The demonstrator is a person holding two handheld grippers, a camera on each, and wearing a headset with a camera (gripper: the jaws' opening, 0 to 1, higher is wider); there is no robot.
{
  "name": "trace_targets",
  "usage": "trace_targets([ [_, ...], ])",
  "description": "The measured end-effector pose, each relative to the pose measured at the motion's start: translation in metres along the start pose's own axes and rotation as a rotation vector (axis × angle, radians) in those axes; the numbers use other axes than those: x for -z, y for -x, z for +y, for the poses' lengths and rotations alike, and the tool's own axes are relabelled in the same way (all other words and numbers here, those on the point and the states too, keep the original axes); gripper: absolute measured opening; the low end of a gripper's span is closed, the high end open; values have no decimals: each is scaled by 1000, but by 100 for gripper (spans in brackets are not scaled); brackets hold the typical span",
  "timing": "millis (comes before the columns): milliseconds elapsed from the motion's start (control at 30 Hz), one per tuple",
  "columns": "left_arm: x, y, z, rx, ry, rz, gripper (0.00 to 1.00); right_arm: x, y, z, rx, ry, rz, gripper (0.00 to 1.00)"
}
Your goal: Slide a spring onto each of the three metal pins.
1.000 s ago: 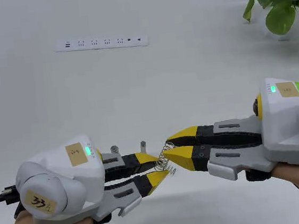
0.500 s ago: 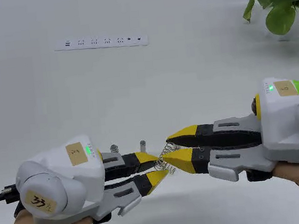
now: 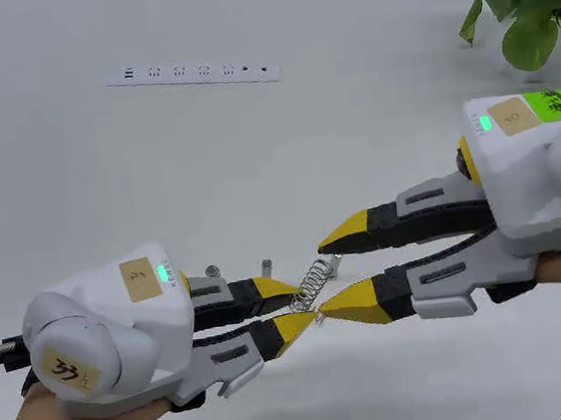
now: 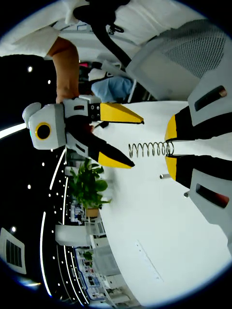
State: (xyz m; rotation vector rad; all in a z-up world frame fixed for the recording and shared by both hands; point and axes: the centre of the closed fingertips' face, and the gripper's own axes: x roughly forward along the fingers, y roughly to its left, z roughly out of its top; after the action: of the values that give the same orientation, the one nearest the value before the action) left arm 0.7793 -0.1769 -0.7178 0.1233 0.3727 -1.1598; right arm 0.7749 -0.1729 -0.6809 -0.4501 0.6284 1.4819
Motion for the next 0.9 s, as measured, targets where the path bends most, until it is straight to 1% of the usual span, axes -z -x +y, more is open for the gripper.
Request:
trace_targets([
  [33,0,0,0,-1,0,-2,10,0,-1,0,-14,39,32,34],
  [200,0,1,1,-4,3,-12,10,-6,-4,-2,-69,103,105,35],
  [267,0,2,2,-6,4,-16,10,-4,-7,-5,-105,138,143,34],
  [300,1,3,2,-6,4,-18,10,-3,-8,-6,-114,152,156,34],
  [367,1,3,2,-9,6,-23,10,-3,-11,-4,-139,170,181,33],
  [467,1,4,2,-11,7,-30,10,-3,-16,-3,-166,190,216,30],
  [600,2,5,2,-13,7,-34,10,-4,-20,-1,-194,213,249,26],
  [667,3,6,2,-15,8,-37,10,-5,-22,2,-216,222,264,25],
  [700,3,7,3,-16,10,-40,10,-4,-22,4,-230,231,280,23],
  [800,4,8,3,-17,9,-42,10,-2,-24,4,-245,270,317,21],
  [900,3,9,3,-16,8,-46,10,-2,-27,4,-255,284,333,19],
])
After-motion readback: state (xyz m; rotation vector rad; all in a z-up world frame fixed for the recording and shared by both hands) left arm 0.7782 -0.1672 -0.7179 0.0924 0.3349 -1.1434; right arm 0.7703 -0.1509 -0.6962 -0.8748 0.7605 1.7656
